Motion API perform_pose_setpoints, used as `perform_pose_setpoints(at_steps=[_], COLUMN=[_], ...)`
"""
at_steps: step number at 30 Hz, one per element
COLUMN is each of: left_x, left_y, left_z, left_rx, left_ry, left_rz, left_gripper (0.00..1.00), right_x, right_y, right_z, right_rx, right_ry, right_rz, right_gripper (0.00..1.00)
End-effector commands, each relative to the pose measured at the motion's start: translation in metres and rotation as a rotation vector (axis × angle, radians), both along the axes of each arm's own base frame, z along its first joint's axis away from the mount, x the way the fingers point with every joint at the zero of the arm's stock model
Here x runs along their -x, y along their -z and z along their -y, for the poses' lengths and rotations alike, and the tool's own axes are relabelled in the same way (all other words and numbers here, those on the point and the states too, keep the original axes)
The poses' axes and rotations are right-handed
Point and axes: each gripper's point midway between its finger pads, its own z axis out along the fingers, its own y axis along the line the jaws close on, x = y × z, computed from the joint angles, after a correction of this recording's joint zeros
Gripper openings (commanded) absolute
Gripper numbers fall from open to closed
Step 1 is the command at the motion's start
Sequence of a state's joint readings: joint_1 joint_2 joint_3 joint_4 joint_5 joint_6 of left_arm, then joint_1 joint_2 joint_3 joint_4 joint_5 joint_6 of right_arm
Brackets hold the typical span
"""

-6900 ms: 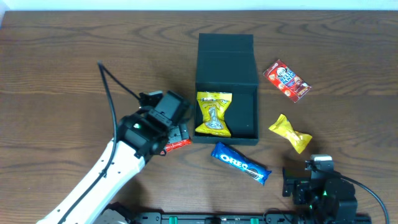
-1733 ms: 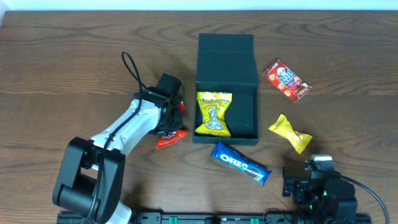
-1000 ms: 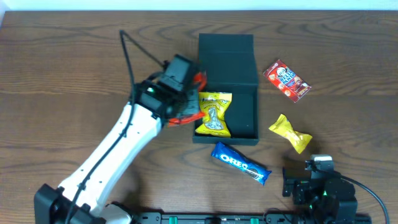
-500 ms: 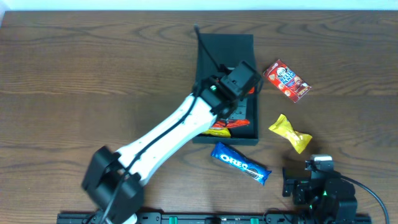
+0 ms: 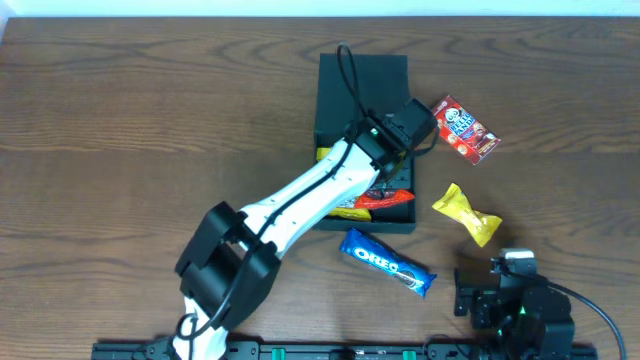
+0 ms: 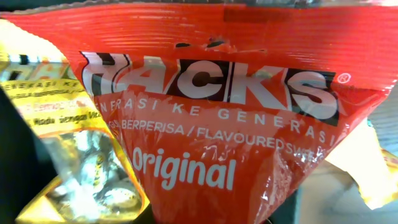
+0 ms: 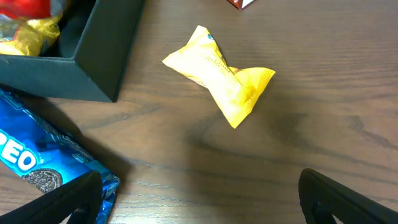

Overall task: Pack container
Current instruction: 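Carry the red bag into the black box beside the yellow bag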

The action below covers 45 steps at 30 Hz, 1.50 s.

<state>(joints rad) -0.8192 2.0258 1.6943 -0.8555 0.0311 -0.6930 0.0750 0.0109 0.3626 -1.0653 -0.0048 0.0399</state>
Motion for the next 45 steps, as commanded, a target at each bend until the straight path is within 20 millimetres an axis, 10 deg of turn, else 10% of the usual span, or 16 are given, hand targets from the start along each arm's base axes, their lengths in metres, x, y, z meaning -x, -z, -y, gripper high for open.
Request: perform_pose_setpoints(at_steps=[1,20,26,45], left_x=[-0.005,-0.011,-0.014,-0.025], left_y=[-0.003,0.026,0.026,-0.015], left_z=[0.007,0.010,0.007,-0.002], left_rx=[0.022,-0.014,-0.032,-0.103], left_ry=[-0.016,-0.019,-0.026,0.008], left_rz=[0.008,-0.005,0.014,0.078], left_gripper=[0.17,0.18,0.53,0.86], right_x=[0.001,0.001,0.001,0.001], right_y=[0.003,0.003,0.003,0.003], right_z=[0.002,0.002,0.002,0.002], right_rx=[0.007,0.007,0.007,0.007], right_ry=[0.006,0.006,0.006,0.006], right_rz=[-0.008,-0.008,-0.008,-0.008], right_gripper=[0.99,0.99,0.99,0.99])
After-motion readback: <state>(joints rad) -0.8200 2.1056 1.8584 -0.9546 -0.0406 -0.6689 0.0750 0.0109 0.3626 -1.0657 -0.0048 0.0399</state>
